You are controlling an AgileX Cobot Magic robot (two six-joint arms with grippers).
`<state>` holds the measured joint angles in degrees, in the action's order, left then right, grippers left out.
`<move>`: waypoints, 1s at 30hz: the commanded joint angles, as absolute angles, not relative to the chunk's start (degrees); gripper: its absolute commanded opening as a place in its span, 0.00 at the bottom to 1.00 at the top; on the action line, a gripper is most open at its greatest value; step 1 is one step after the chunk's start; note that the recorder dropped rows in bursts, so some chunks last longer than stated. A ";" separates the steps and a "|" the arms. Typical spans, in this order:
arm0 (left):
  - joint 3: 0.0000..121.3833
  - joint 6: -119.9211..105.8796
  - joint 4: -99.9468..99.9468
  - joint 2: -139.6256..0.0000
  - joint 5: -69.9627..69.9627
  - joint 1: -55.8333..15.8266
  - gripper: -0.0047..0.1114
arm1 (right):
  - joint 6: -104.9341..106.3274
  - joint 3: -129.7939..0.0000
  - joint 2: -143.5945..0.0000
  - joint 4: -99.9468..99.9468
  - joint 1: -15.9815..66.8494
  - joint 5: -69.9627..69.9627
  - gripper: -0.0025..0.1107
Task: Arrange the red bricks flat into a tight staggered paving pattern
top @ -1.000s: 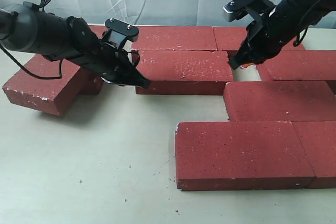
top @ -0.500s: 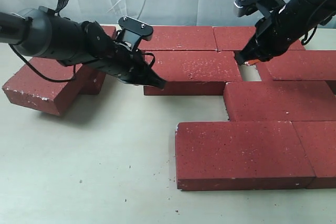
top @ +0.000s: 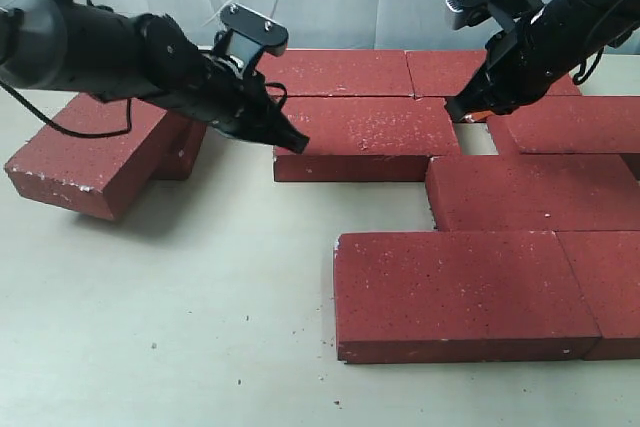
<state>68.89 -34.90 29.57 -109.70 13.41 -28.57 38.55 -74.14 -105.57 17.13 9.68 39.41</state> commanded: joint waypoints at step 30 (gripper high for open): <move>94.12 -8.04 8.01 -129.45 33.03 -28.88 0.04 | 38.92 -73.98 -104.97 19.67 9.32 37.51 0.01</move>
<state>93.85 -8.79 6.15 -128.36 32.07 -27.90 38.66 -74.14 -105.57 19.51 9.68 38.13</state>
